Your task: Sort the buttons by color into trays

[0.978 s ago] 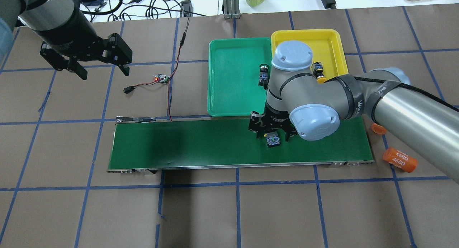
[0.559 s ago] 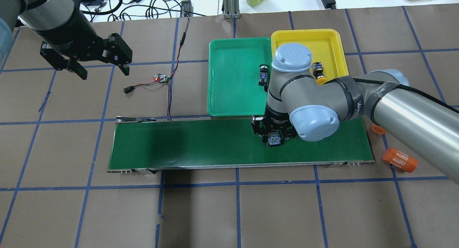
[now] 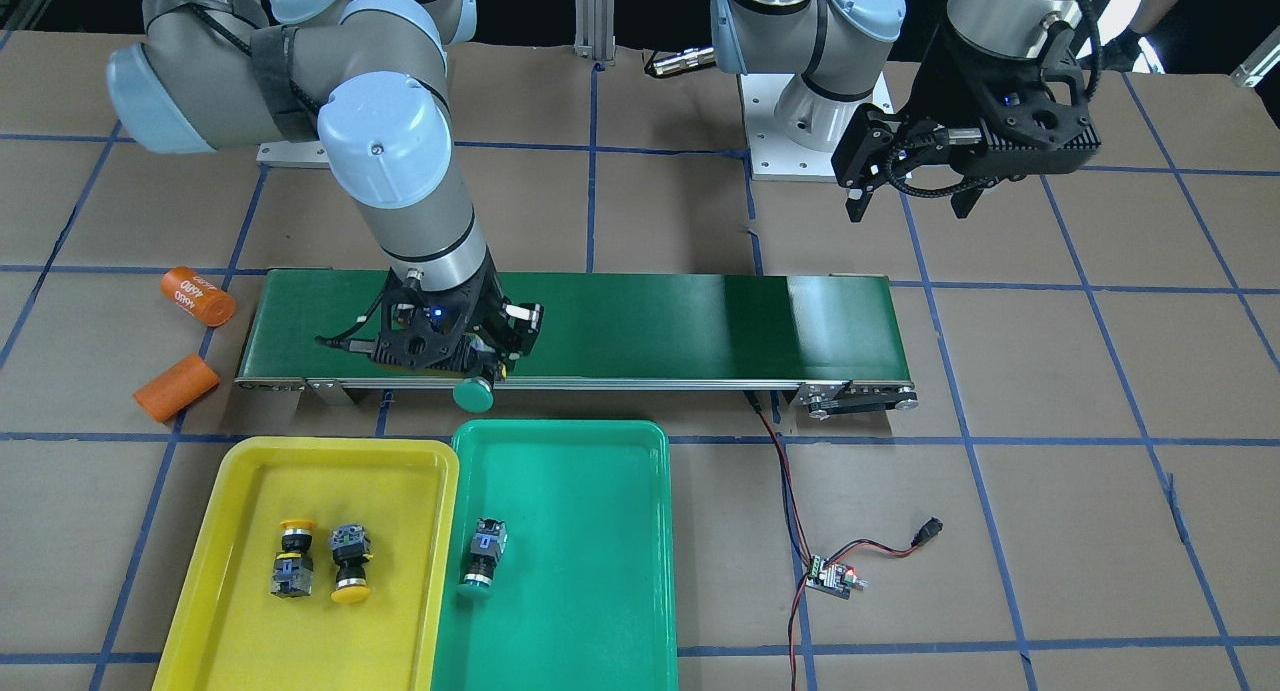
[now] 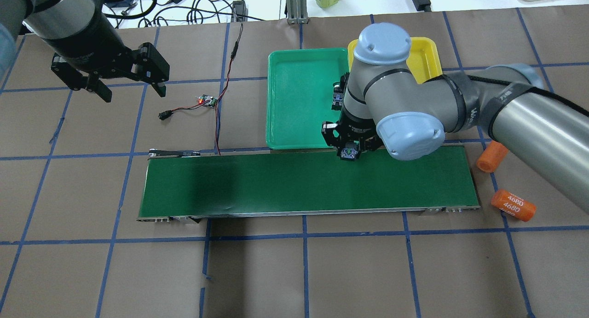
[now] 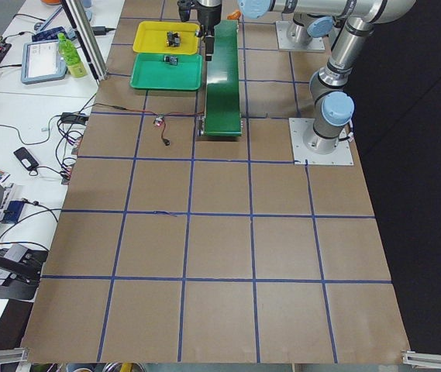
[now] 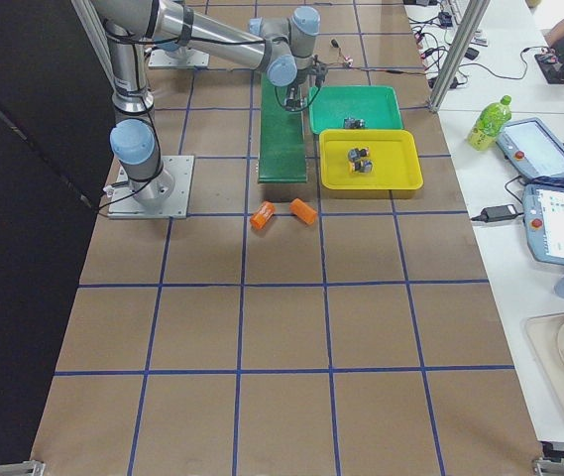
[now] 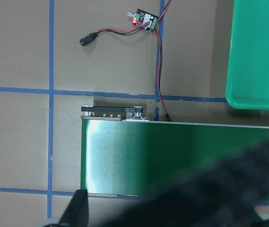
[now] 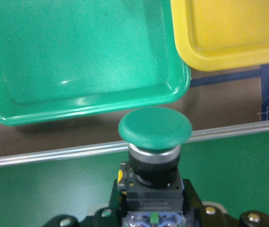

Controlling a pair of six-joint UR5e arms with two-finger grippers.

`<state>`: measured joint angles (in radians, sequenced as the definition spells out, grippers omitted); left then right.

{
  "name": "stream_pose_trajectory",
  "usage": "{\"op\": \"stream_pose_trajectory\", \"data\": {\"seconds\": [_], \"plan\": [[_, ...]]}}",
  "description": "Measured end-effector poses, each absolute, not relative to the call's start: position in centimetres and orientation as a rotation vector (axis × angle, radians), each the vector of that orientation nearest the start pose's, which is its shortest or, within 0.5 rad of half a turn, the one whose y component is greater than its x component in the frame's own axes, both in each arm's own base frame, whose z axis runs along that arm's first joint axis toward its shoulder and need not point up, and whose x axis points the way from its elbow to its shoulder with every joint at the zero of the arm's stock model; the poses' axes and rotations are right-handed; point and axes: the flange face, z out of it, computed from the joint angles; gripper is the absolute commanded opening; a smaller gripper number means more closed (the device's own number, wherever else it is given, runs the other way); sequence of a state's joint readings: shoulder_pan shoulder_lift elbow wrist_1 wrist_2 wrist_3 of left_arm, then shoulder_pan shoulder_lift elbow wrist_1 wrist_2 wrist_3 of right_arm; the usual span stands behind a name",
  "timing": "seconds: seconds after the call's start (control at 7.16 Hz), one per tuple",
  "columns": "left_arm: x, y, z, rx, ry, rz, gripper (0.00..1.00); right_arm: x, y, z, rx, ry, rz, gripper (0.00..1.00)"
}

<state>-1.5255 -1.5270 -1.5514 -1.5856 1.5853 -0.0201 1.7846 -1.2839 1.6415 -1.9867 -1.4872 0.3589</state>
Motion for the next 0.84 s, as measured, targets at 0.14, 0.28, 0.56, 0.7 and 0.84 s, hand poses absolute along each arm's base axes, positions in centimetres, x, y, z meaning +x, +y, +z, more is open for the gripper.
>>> {"op": "stream_pose_trajectory", "data": {"seconds": [0.14, 0.28, 0.56, 0.7, 0.84], "plan": [[-11.0, -48.2, 51.8, -0.103, 3.12, -0.076, 1.0, 27.2, -59.4, 33.9, 0.211, 3.046, -0.116, 0.0], [-11.0, -48.2, 51.9, -0.102, 3.116, -0.075, 1.0, 27.9, -63.8, 32.4, 0.205, 3.062, -0.182, 0.41], [-11.0, -48.2, 52.0, -0.101, 3.114, -0.074, 1.0, 29.0, -68.6, 28.7, 0.2, 3.063, -0.259, 1.0], [-10.9, -48.2, 52.1, -0.102, 3.114, -0.075, 1.0, 29.2, -69.1, 27.6, 0.201, 3.067, -0.258, 1.0], [-10.9, -48.2, 52.1, -0.103, 3.115, -0.074, 1.0, 29.3, -69.0, 27.5, 0.204, 3.069, -0.255, 1.0]]}}
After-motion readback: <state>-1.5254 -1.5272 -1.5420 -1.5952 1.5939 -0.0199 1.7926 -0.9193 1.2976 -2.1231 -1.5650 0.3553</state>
